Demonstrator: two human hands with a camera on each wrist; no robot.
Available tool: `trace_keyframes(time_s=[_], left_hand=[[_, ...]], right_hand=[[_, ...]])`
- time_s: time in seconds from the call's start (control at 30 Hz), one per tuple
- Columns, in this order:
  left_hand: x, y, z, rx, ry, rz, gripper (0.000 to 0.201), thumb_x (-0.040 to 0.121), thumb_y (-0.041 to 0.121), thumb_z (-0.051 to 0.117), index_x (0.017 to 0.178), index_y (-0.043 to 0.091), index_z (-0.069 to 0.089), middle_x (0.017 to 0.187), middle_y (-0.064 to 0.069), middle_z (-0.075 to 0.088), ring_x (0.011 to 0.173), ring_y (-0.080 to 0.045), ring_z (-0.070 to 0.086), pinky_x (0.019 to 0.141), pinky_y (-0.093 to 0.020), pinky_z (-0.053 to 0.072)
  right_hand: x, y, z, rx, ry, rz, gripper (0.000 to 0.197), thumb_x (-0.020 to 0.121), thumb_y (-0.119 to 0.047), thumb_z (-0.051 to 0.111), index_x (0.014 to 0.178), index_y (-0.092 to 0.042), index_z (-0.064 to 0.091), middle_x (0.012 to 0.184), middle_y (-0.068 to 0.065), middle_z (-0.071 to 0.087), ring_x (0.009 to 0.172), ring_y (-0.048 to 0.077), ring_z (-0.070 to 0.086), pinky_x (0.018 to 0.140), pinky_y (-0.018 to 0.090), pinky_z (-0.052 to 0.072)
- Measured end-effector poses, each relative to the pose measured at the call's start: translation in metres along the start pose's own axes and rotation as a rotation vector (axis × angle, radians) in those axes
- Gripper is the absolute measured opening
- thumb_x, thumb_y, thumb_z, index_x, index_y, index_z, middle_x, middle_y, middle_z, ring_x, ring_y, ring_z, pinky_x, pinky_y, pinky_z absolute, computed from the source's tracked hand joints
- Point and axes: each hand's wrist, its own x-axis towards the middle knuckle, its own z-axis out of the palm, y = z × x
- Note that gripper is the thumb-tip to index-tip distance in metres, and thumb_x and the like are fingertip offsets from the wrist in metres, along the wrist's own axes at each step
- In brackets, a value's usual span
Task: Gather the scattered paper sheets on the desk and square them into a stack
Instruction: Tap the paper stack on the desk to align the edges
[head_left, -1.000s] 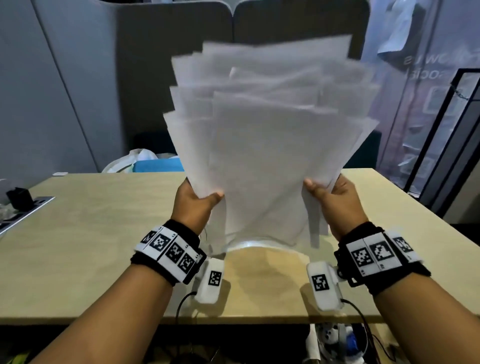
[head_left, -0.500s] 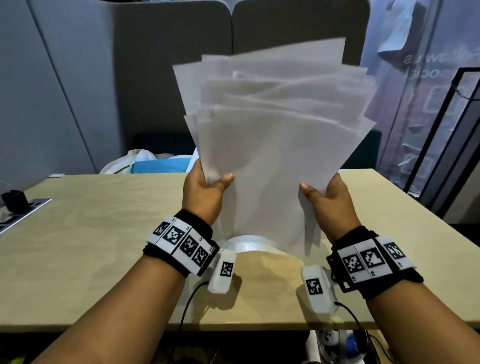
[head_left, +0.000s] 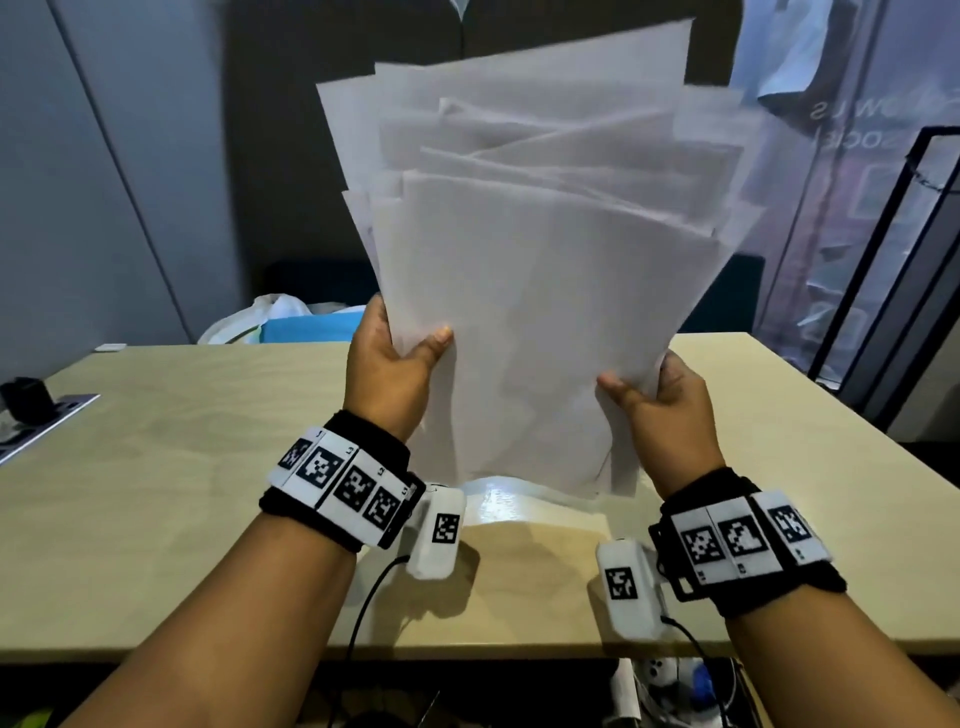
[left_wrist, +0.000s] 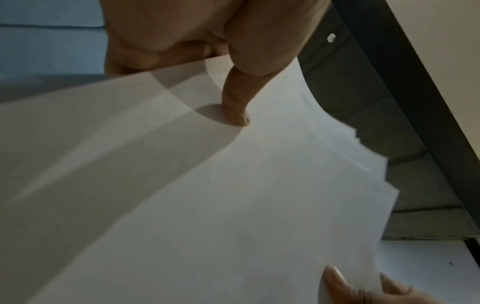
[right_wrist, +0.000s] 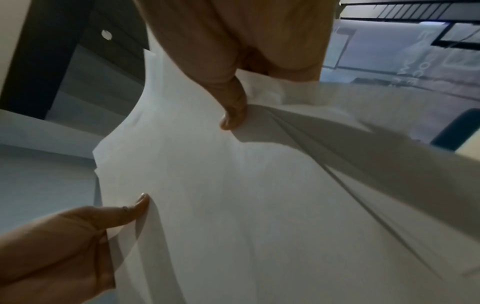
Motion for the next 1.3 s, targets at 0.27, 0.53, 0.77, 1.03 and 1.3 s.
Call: trace_keyframes(time_s=[0.27, 0.53, 0.77, 1.03, 1.3], left_hand=[[-0.01, -0.017, -0.003, 0.045, -0.054, -0.087, 0.039, 0.086, 0.006, 0.066, 0.119, 0.02, 0.05, 0.099, 0.013, 0.062, 0.089, 0.001, 0.058, 0.07, -0.007, 0.05], [-0.008, -0.009, -0.001, -0.007, 0.011, -0.092, 0.033, 0.089, 0.005, 0.061, 0.118, 0.02, 0.052, 0.114, -0.006, 0.065, 0.108, -0.025, 0.063, 0.097, -0.04, 0.05], [-0.007, -0.007, -0.001, -0.016, -0.008, -0.06, 0.03, 0.089, 0.013, 0.063, 0.115, 0.02, 0.05, 0.105, 0.005, 0.064, 0.1, -0.013, 0.062, 0.092, -0.029, 0.049], [-0.013, -0.014, -0.002, 0.001, -0.055, -0.105, 0.042, 0.083, 0.014, 0.07, 0.118, 0.023, 0.047, 0.107, 0.009, 0.064, 0.099, -0.005, 0.062, 0.086, -0.023, 0.053], [-0.013, -0.009, 0.007, 0.116, -0.069, -0.057, 0.037, 0.09, 0.003, 0.059, 0.117, 0.025, 0.046, 0.108, 0.005, 0.062, 0.101, -0.014, 0.06, 0.098, -0.038, 0.049]], right_hand=[[-0.009, 0.008, 0.004, 0.004, 0.033, -0.011, 0.023, 0.096, -0.013, 0.052, 0.116, -0.021, 0.046, 0.102, -0.016, 0.058, 0.088, -0.015, 0.055, 0.073, 0.006, 0.043], [-0.003, -0.004, 0.006, -0.068, 0.081, -0.061, 0.015, 0.097, -0.011, 0.046, 0.109, -0.021, 0.043, 0.097, -0.013, 0.056, 0.088, -0.002, 0.055, 0.075, 0.014, 0.043], [0.001, -0.009, 0.006, -0.064, 0.093, -0.081, 0.01, 0.099, -0.015, 0.045, 0.108, -0.019, 0.045, 0.094, -0.022, 0.053, 0.085, -0.01, 0.052, 0.062, -0.005, 0.039], [-0.009, -0.005, 0.007, -0.045, 0.026, -0.036, 0.02, 0.094, -0.017, 0.056, 0.109, -0.02, 0.044, 0.095, -0.018, 0.055, 0.074, -0.022, 0.056, 0.059, -0.002, 0.043], [-0.005, -0.013, 0.012, -0.071, 0.07, -0.058, 0.022, 0.092, -0.008, 0.057, 0.106, -0.024, 0.049, 0.095, -0.017, 0.06, 0.088, -0.001, 0.06, 0.069, 0.01, 0.047]])
